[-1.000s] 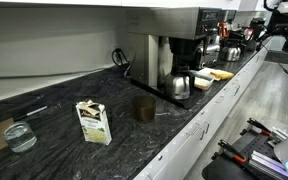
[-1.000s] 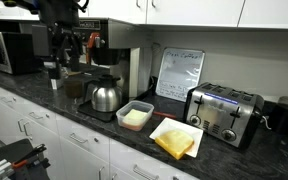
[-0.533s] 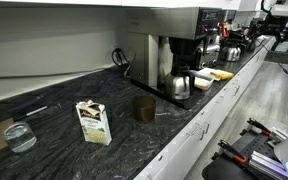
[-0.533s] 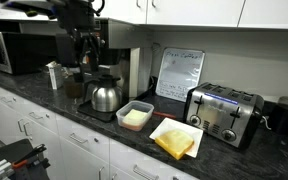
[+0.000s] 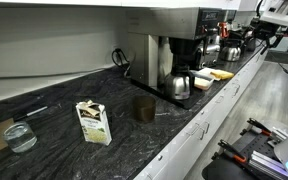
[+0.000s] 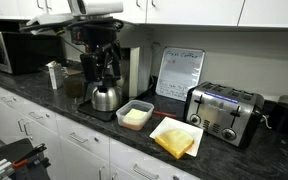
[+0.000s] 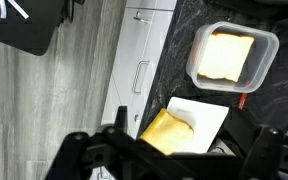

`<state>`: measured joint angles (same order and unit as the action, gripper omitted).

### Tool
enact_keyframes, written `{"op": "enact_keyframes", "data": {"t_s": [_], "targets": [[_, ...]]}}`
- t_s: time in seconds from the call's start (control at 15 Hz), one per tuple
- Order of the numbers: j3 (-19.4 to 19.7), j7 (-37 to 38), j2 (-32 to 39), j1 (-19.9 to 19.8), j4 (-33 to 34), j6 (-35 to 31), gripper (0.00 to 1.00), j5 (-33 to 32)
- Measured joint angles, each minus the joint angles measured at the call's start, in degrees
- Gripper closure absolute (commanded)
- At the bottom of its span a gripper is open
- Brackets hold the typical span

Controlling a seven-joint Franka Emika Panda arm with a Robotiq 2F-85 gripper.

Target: Take the slice of bread on the plate and put it in the lunch box

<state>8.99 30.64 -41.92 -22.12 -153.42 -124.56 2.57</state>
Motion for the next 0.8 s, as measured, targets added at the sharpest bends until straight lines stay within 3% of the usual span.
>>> {"op": "enact_keyframes", "data": {"t_s": [0.53, 0.8], "targets": [[-0.02, 0.00, -0.34, 0.00, -0.04, 0.06, 0.00, 0.00], [1.54, 0.48, 1.05, -0.32, -0.15, -3.44, 0.00, 4.62]]}}
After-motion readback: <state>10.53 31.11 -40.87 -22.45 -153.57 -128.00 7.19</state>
